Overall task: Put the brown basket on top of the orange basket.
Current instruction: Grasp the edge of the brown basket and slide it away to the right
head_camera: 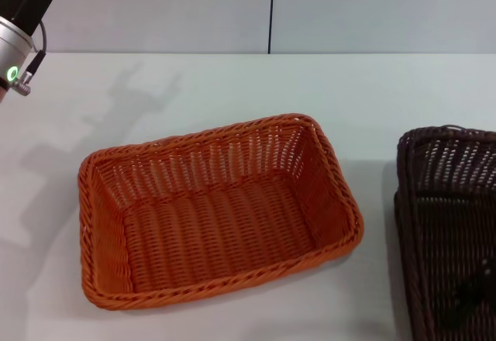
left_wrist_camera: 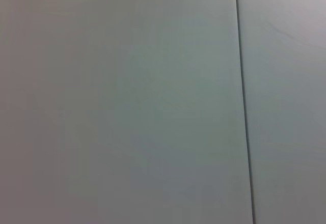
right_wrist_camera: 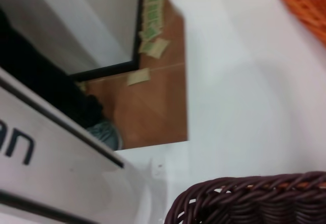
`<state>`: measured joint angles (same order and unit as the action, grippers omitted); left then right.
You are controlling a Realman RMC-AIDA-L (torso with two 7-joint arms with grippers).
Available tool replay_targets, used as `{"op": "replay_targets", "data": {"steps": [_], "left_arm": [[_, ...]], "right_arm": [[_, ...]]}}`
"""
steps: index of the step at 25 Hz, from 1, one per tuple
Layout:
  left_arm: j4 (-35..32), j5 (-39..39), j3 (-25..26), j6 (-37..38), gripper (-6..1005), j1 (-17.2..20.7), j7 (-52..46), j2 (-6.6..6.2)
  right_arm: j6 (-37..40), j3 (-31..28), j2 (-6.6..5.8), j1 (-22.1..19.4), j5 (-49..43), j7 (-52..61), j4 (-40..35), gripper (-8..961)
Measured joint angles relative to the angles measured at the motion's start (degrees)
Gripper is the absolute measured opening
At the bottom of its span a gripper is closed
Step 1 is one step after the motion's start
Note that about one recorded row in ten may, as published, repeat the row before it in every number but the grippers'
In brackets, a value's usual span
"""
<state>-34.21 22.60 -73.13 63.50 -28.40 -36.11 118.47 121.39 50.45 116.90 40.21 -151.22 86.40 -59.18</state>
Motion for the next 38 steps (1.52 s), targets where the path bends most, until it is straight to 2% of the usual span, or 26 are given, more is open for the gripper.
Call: {"op": "replay_targets", "data": {"steps": [6, 12, 18, 21, 22, 24, 27, 32, 38], "left_arm": [[0.06, -1.15, 0.09, -0.71, 827, -0.38, 1.39, 0.00], [0.75, -1.42, 0.10, -1.56, 827, -1.16, 1.90, -0.12], [0.93, -1.85, 0.09, -2.25, 827, -1.45, 2.85, -0.08], [1.78, -1.99, 0.11, -2.34, 827, -1.92, 2.86, -0.12], [2.27, -2.07, 0.15, -2.34, 827, -2.24, 2.87, -0.18], [2.39, -2.10, 0.16, -2.35, 827, -2.31, 2.90, -0.20], [2.81, -2.14, 0.18, -2.44, 827, -2.57, 2.97, -0.22], [2.99, -2.14, 0.18, -2.51, 827, -2.65, 2.98, -0.24], [3.31, -2.14, 0.18, -2.51, 827, -2.20, 2.98, -0.26]], "right_arm": [[0.78, 3.88, 1.70, 0.26, 0.35, 0.03, 0.48, 494], [2.61, 8.24, 1.84, 0.49, 5.42, 0.19, 1.75, 491], [3.38, 8.65, 1.72, 0.78, 6.55, 0.06, 1.85, 489], [2.95, 6.18, 0.93, 0.93, 6.62, 0.08, 0.75, 487], [2.05, 3.00, 0.17, 1.02, 6.62, 0.11, -1.10, 487], [1.63, 1.46, -0.15, 1.05, 6.62, 0.13, -2.02, 486], [-0.54, -4.36, -1.62, 1.78, 6.62, 0.31, -4.56, 484], [-6.24, -10.42, -3.94, 3.94, 4.83, 1.24, -6.30, 482], [-12.61, -11.61, -4.95, 4.91, 3.70, 1.91, -6.68, 479]]}}
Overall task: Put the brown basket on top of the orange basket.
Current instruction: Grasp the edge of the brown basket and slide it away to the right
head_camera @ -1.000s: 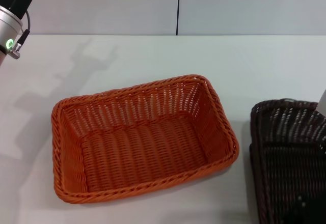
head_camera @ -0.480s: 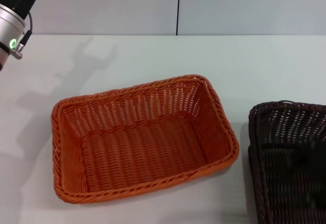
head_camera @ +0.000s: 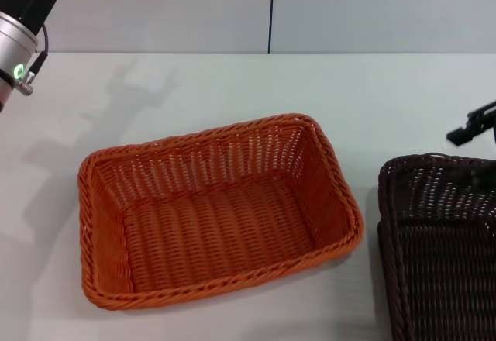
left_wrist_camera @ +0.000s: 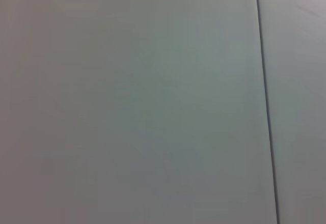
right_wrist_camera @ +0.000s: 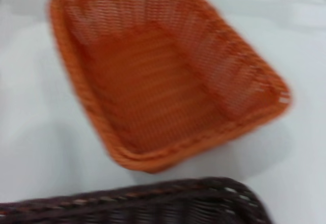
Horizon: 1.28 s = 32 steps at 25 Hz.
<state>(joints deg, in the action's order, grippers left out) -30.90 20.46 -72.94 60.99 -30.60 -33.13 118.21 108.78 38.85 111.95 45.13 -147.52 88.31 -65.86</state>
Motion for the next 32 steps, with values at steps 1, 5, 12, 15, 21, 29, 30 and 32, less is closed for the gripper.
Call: {"op": "replay_targets", "data": {"steps": [1, 5, 12, 15, 21, 29, 30, 32], "left_arm": [[0.00, 0.00, 0.00, 0.00, 827, 0.00, 0.00, 0.00], [0.16, 0.00, 0.00, 0.00, 827, 0.03, 0.00, 0.00], [1.31, 0.02, 0.00, -0.06, 827, 0.17, -0.03, -0.02], [1.31, 0.03, 0.09, -0.23, 827, 0.19, -0.05, -0.03], [1.51, 0.02, 0.18, -0.87, 827, -0.04, -0.06, -0.02], [1.83, -0.11, 0.35, -1.23, 827, -0.49, -0.10, 0.01], [1.83, -0.11, 0.35, -1.23, 827, -0.49, -0.10, 0.01], [1.90, -0.11, 0.35, -1.23, 827, -0.51, -0.10, 0.01]], "right_arm": [[-1.01, 0.11, 0.00, 0.12, -0.40, 0.01, 0.20, 479], [-5.64, 0.48, 0.02, 0.46, -1.53, 0.04, 1.72, 477], [-10.42, 1.35, -0.80, 1.25, -3.84, 0.07, 8.32, 474], [-11.88, 1.52, -0.81, 1.53, -6.00, 0.22, 10.28, 473], [-14.65, 2.38, -0.84, 1.62, -7.30, 0.63, 14.41, 470], [-20.49, 5.31, 0.92, 0.95, -7.37, -0.31, 17.50, 466], [-20.49, 5.31, 0.92, 0.95, -7.37, -0.31, 17.50, 466], [-20.55, 5.32, 1.07, 0.90, -7.37, -0.41, 17.45, 465]]}}
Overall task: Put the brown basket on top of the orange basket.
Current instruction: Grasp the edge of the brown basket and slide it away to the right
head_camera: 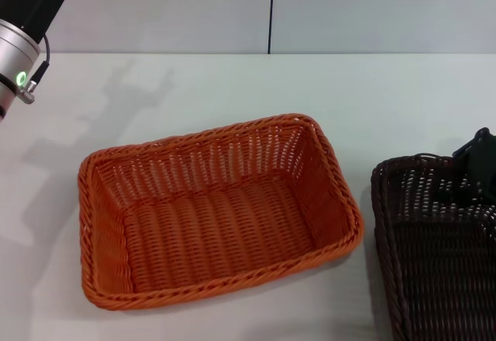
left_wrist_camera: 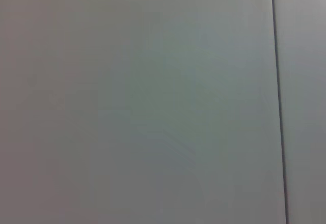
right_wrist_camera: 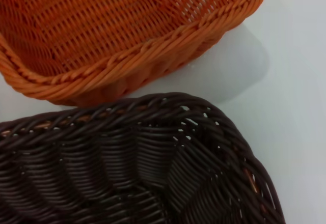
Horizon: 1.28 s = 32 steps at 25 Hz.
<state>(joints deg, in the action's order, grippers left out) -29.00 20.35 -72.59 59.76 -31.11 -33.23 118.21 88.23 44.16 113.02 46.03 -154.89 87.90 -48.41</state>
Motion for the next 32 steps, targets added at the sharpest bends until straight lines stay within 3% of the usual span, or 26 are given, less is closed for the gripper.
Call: {"op": "replay_targets", "data": {"steps": [2, 7, 19, 32], "left_arm": [[0.00, 0.00, 0.00, 0.00, 827, 0.00, 0.00, 0.00], [0.09, 0.00, -0.19, 0.02, 827, 0.54, -0.50, 0.09], [0.48, 0.05, -0.09, 0.39, 827, 1.19, -0.61, 0.17], [1.17, 0.03, 0.16, 0.04, 827, 0.16, -0.61, 0.18]], "right_arm": [[0.05, 0.02, 0.01, -0.07, 0.00, -0.06, -0.03, 464], [1.09, 0.05, 0.16, -0.83, 0.21, -0.15, -1.48, 353], [10.07, -0.63, 0.99, -4.14, 0.47, -0.02, -11.26, 287], [19.43, -10.53, -0.55, -5.05, 1.85, -3.76, -15.83, 225]]}}
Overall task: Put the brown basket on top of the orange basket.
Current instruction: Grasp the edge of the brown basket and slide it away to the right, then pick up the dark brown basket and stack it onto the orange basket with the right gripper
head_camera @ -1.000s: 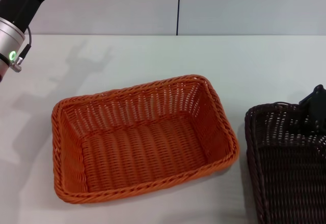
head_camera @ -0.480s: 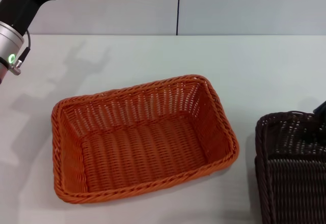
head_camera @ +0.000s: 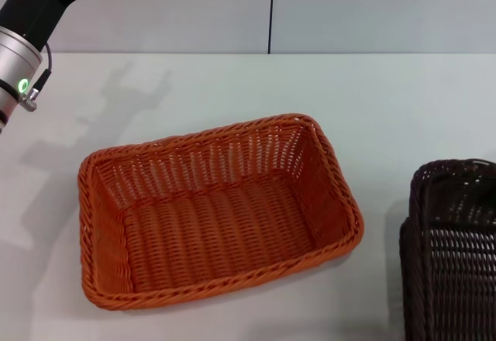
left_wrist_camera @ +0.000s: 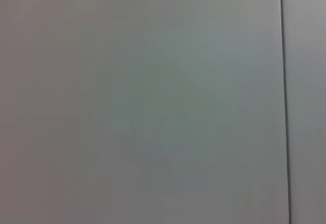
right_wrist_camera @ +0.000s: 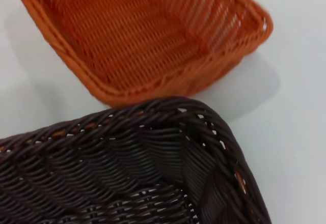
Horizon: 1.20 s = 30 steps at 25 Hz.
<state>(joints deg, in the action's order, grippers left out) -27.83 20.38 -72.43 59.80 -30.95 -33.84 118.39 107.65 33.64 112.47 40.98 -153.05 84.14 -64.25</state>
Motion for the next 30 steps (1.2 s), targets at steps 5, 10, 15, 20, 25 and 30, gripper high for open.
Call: {"op": "replay_targets", "data": {"steps": [5, 10, 15, 20, 25, 30], "left_arm": [[1.00, 0.01, 0.13, -0.03, 827, -0.58, 0.04, 0.00], [1.04, 0.01, 0.12, -0.03, 827, -0.60, 0.02, 0.00], [1.69, -0.19, 0.18, -0.05, 827, -0.61, 0.00, 0.00], [1.85, -0.61, 0.30, -0.05, 827, -0.50, 0.00, -0.03], [1.85, -0.62, 0.49, -0.05, 827, -0.47, 0.12, -0.08], [1.99, -0.65, 0.84, -0.04, 827, -0.73, 0.49, -0.09]], "right_arm": [[2.10, -3.09, -0.48, -0.15, 2.56, -1.65, -0.38, 192], [3.55, -3.79, -0.60, -0.43, 4.01, -2.36, -0.45, 172], [7.93, -4.54, -1.35, -0.98, 7.79, -3.62, -0.94, 165], [13.02, -6.86, -2.56, -1.12, 11.99, -4.73, -0.78, 161], [16.08, -7.35, -3.17, -1.77, 17.00, -5.36, -0.22, 158], [16.62, -6.99, -4.15, -2.35, 23.03, -5.43, 4.05, 158]]}}
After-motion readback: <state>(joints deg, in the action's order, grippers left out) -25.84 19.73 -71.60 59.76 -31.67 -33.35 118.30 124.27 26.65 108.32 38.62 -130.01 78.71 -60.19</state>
